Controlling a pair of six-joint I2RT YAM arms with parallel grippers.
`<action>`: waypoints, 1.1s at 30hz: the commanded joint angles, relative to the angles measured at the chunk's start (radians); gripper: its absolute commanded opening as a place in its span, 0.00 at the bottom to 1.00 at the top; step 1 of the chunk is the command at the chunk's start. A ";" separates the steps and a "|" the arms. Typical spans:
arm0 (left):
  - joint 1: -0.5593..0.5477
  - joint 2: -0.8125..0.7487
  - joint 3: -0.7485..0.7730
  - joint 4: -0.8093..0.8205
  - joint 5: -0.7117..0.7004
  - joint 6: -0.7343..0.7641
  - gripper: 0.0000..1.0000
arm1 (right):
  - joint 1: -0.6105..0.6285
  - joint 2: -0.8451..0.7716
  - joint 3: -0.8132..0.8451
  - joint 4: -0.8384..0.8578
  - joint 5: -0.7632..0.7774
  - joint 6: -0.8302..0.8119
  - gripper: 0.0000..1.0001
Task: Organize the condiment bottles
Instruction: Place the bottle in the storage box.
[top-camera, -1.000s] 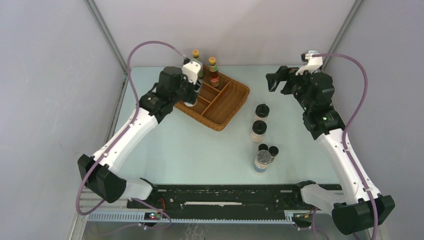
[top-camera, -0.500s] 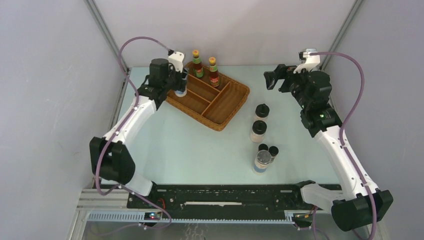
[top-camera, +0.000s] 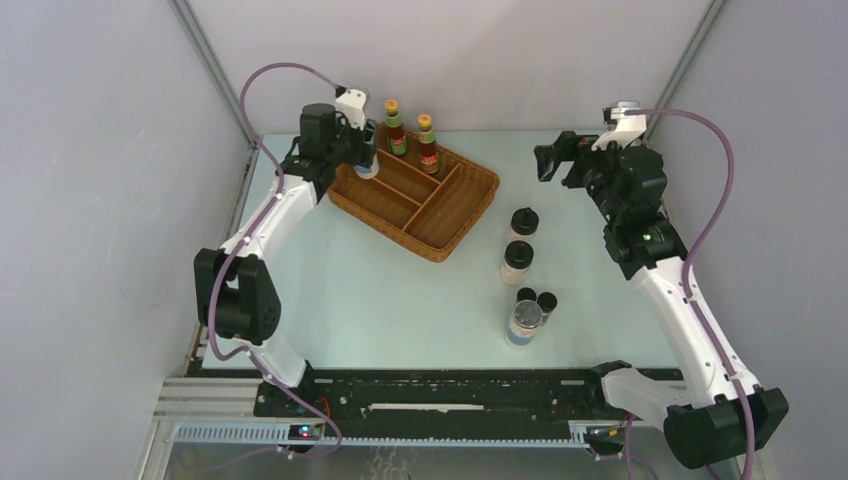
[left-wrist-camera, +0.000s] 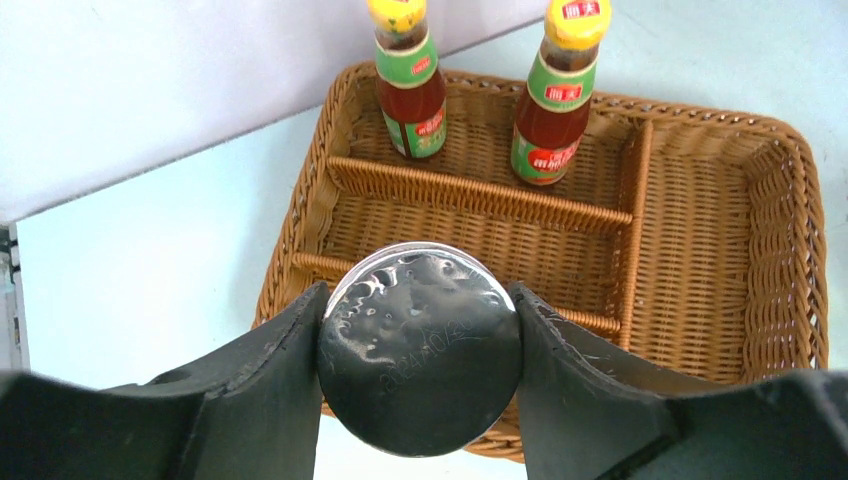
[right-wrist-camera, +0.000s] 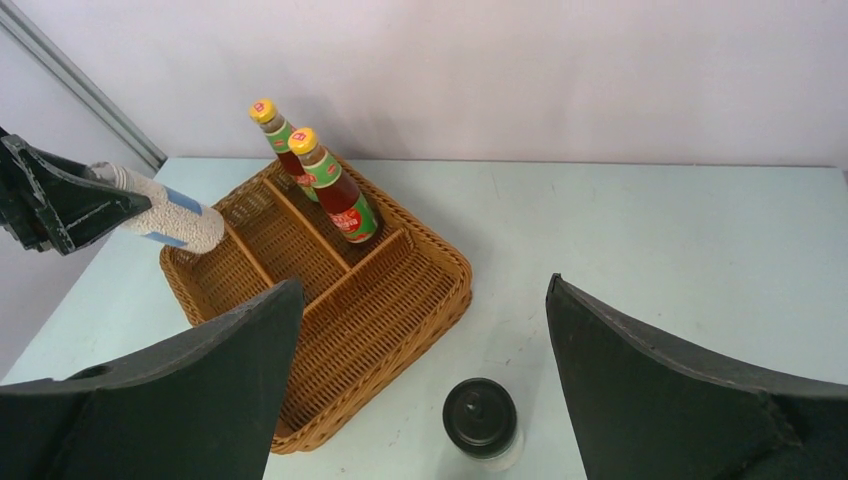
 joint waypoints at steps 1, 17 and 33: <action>0.021 0.017 0.111 0.124 0.037 -0.010 0.00 | -0.013 -0.069 0.002 -0.005 0.016 -0.024 1.00; 0.060 0.222 0.339 0.106 0.069 -0.026 0.00 | -0.012 -0.084 0.001 0.063 -0.020 -0.005 0.99; 0.084 0.368 0.427 0.092 0.125 -0.079 0.00 | 0.008 -0.009 0.001 0.096 -0.019 -0.014 0.99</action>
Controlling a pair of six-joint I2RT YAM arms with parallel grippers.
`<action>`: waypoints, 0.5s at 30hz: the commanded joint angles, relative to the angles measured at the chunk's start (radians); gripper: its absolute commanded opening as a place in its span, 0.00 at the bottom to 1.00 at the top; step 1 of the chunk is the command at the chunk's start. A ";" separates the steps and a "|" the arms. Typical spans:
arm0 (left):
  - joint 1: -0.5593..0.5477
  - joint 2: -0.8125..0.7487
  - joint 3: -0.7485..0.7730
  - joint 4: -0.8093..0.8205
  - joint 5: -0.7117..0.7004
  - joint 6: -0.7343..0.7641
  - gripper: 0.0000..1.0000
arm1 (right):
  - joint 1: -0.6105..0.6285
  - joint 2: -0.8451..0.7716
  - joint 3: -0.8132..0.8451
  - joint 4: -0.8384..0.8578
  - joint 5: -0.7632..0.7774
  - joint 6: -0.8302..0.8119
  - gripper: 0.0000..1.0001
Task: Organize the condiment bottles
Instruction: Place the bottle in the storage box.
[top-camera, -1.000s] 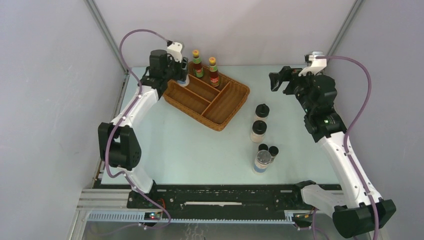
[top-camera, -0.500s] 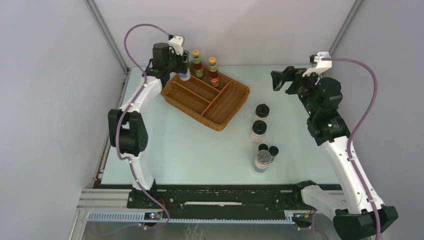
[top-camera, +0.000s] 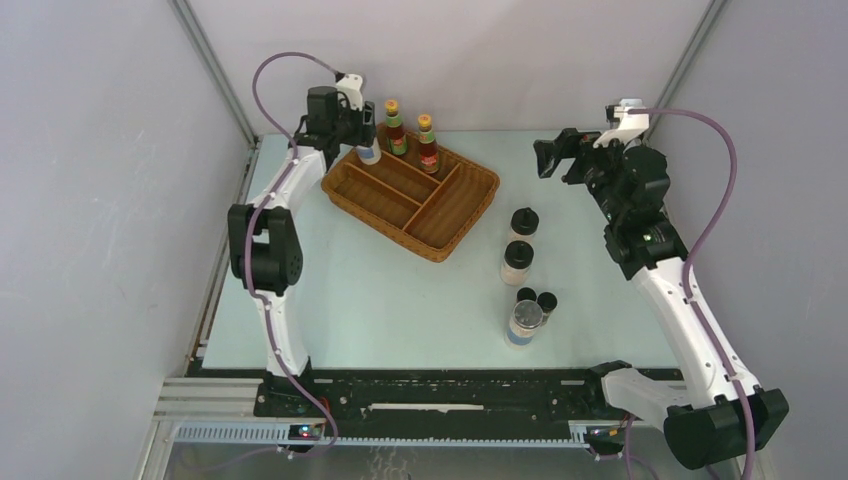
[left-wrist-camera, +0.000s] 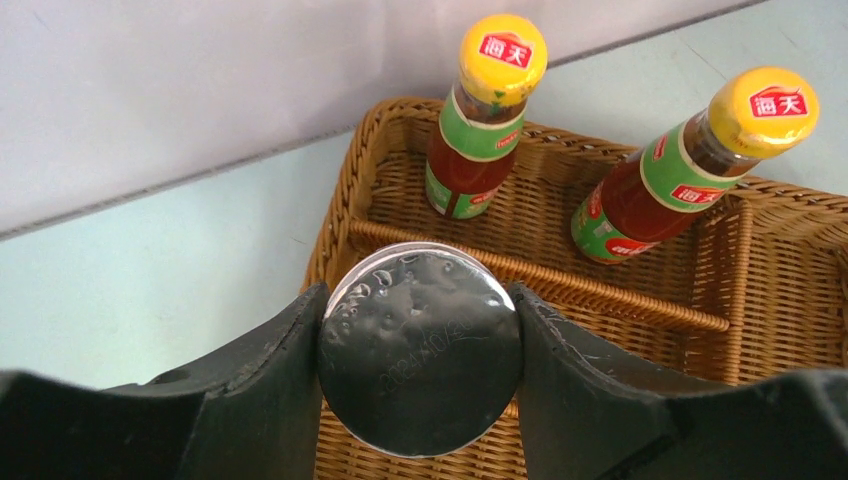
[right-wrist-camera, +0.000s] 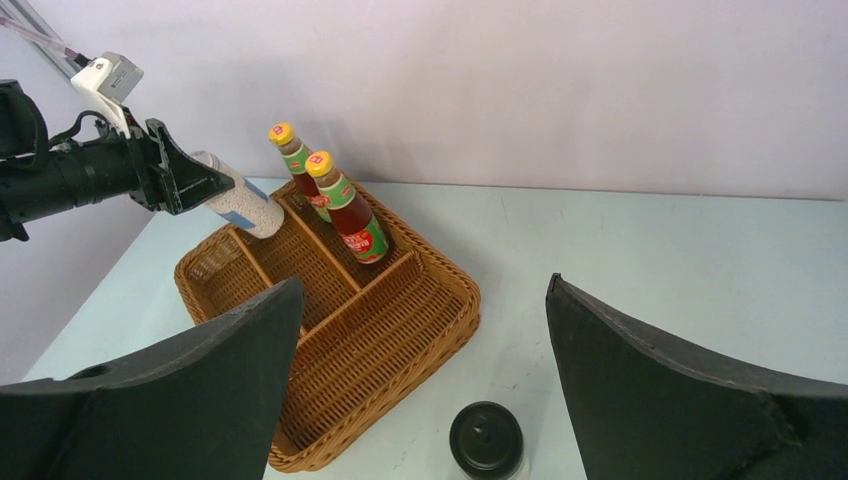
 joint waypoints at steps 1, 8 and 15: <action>0.003 -0.004 0.072 0.072 0.047 -0.040 0.00 | 0.011 0.014 0.003 0.053 -0.001 -0.010 0.99; 0.003 -0.002 0.055 0.063 0.046 -0.054 0.00 | 0.016 0.040 0.002 0.060 -0.008 -0.009 0.99; 0.002 0.003 0.058 0.024 0.035 -0.048 0.00 | 0.019 0.048 0.002 0.059 -0.007 -0.014 0.99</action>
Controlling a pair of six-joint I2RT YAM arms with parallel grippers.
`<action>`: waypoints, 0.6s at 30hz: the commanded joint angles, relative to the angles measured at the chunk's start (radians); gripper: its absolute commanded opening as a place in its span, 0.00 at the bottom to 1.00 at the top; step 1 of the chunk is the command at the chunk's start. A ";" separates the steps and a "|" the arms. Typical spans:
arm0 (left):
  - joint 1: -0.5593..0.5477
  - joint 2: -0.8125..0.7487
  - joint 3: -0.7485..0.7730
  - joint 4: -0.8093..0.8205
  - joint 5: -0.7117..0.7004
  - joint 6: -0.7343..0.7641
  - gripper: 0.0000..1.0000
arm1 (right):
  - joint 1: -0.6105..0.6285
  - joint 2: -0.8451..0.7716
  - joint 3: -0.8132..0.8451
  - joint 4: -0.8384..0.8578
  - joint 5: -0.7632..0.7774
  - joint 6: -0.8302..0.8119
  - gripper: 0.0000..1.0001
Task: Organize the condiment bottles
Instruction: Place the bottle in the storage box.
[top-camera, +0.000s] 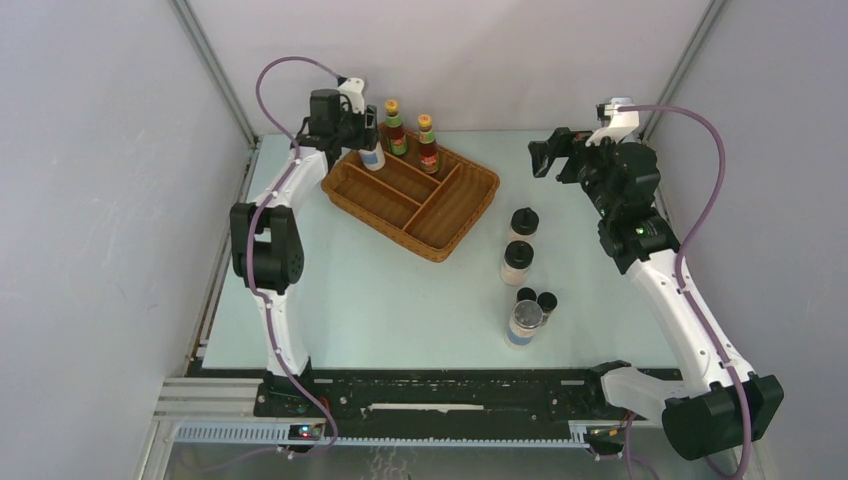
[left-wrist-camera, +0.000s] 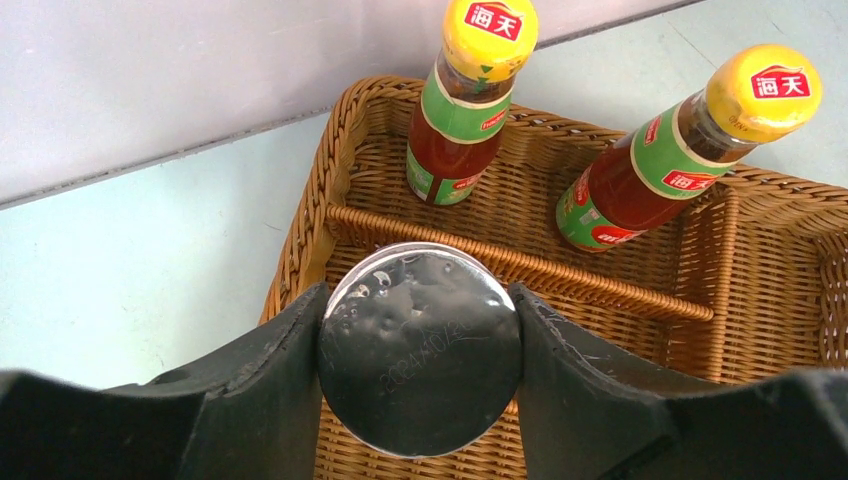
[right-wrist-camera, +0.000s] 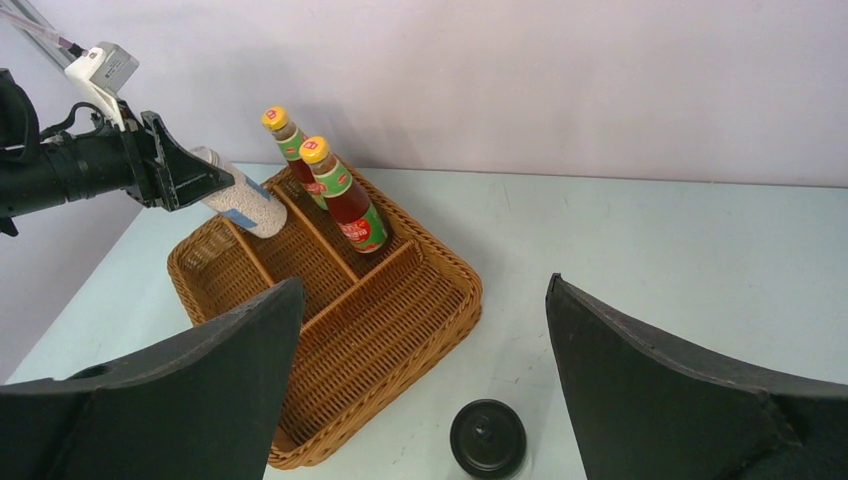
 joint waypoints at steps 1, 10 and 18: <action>0.002 -0.020 0.057 0.041 0.011 -0.011 0.00 | 0.007 -0.002 0.003 0.048 -0.006 -0.013 0.99; 0.002 -0.010 0.058 0.017 -0.001 -0.008 0.00 | 0.011 0.004 0.003 0.050 -0.010 -0.014 0.99; 0.002 0.015 0.072 -0.010 -0.016 -0.010 0.00 | 0.021 0.010 0.003 0.050 -0.005 -0.014 0.99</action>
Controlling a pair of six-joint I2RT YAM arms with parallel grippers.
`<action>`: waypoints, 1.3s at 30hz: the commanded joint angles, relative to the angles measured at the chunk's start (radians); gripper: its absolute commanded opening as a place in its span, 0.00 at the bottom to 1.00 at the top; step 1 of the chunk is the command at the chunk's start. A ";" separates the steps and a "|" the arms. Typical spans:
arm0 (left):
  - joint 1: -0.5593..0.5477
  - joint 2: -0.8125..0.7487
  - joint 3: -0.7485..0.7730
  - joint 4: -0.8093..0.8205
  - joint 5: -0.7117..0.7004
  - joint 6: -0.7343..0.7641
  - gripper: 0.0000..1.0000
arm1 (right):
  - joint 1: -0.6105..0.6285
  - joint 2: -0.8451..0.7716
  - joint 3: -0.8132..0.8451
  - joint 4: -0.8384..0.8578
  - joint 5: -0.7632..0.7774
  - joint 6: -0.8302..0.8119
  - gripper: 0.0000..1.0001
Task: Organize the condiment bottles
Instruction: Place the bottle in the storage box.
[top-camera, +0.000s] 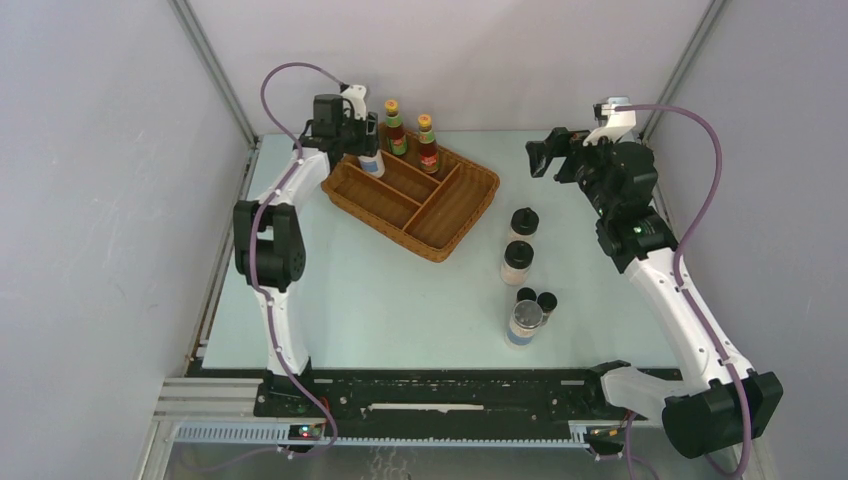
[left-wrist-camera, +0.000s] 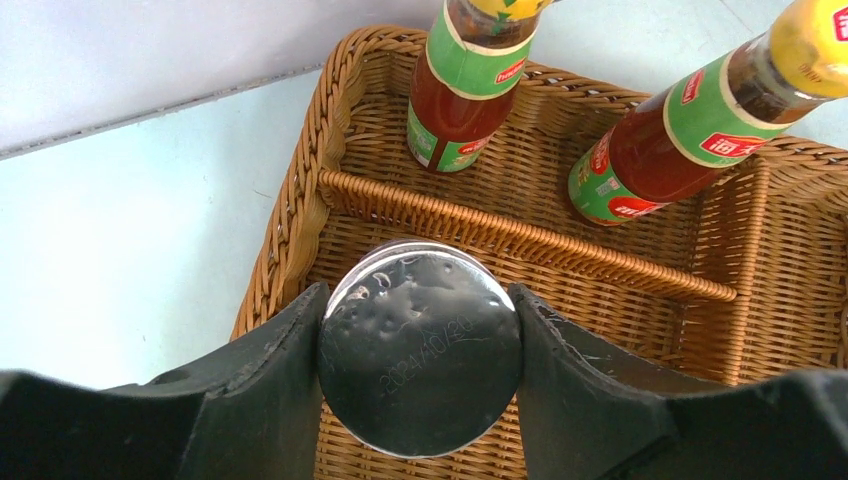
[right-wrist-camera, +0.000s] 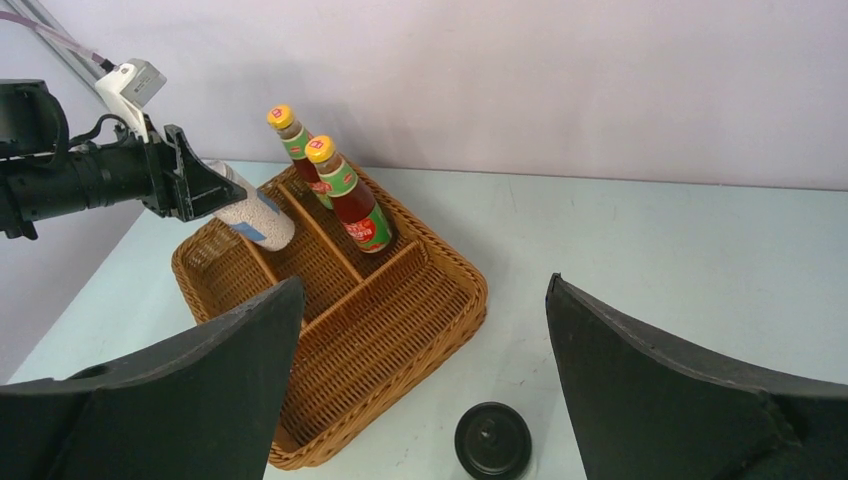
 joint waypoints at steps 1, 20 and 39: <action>0.002 -0.002 0.075 0.038 -0.006 -0.011 0.00 | 0.011 0.002 0.002 0.040 -0.001 -0.014 0.99; -0.001 0.044 0.118 -0.003 -0.012 -0.012 0.00 | 0.023 0.021 0.002 0.069 -0.005 -0.012 0.99; -0.007 0.091 0.156 -0.033 -0.029 -0.022 0.20 | 0.028 0.043 0.002 0.069 -0.013 -0.015 0.99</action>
